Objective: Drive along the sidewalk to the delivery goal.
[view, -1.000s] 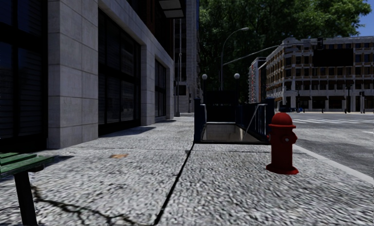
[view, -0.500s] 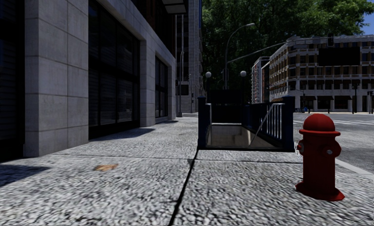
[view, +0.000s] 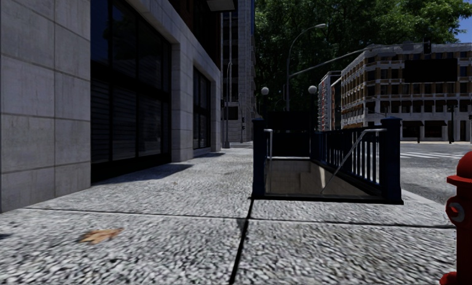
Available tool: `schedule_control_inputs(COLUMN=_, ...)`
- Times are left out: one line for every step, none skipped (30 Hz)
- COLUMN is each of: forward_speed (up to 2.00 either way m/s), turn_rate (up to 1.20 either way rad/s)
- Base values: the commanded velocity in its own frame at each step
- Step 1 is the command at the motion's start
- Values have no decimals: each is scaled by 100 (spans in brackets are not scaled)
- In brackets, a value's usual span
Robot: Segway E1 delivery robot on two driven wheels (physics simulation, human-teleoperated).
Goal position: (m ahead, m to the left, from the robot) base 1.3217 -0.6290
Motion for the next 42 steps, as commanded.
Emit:
schedule_control_inputs(forward_speed=125, turn_rate=0)
schedule_control_inputs(forward_speed=125, turn_rate=0)
schedule_control_inputs(forward_speed=125, turn_rate=0)
schedule_control_inputs(forward_speed=125, turn_rate=0)
schedule_control_inputs(forward_speed=125, turn_rate=0)
schedule_control_inputs(forward_speed=125, turn_rate=0)
schedule_control_inputs(forward_speed=125, turn_rate=0)
schedule_control_inputs(forward_speed=125, turn_rate=0)
schedule_control_inputs(forward_speed=125, turn_rate=0)
schedule_control_inputs(forward_speed=125, turn_rate=0)
schedule_control_inputs(forward_speed=125, turn_rate=0)
schedule_control_inputs(forward_speed=125, turn_rate=0)
schedule_control_inputs(forward_speed=125, turn_rate=12)
schedule_control_inputs(forward_speed=125, turn_rate=12)
schedule_control_inputs(forward_speed=125, turn_rate=16)
schedule_control_inputs(forward_speed=124, turn_rate=16)
schedule_control_inputs(forward_speed=124, turn_rate=12)
schedule_control_inputs(forward_speed=124, turn_rate=9)
schedule_control_inputs(forward_speed=124, turn_rate=1)
schedule_control_inputs(forward_speed=124, turn_rate=0)
schedule_control_inputs(forward_speed=124, turn_rate=0)
schedule_control_inputs(forward_speed=123, turn_rate=0)
schedule_control_inputs(forward_speed=117, turn_rate=0)
schedule_control_inputs(forward_speed=113, turn_rate=0)
schedule_control_inputs(forward_speed=110, turn_rate=0)
schedule_control_inputs(forward_speed=107, turn_rate=0)
schedule_control_inputs(forward_speed=101, turn_rate=0)
schedule_control_inputs(forward_speed=94, turn_rate=0)
schedule_control_inputs(forward_speed=91, turn_rate=0)
schedule_control_inputs(forward_speed=90, turn_rate=0)
schedule_control_inputs(forward_speed=83, turn_rate=0)
schedule_control_inputs(forward_speed=79, turn_rate=0)
schedule_control_inputs(forward_speed=74, turn_rate=0)
schedule_control_inputs(forward_speed=61, turn_rate=0)
schedule_control_inputs(forward_speed=34, turn_rate=0)
schedule_control_inputs(forward_speed=0, turn_rate=0)
schedule_control_inputs(forward_speed=0, turn_rate=0)
schedule_control_inputs(forward_speed=0, turn_rate=0)
schedule_control_inputs(forward_speed=0, turn_rate=0)
schedule_control_inputs(forward_speed=0, turn_rate=0)
schedule_control_inputs(forward_speed=0, turn_rate=0)
schedule_control_inputs(forward_speed=0, turn_rate=0)
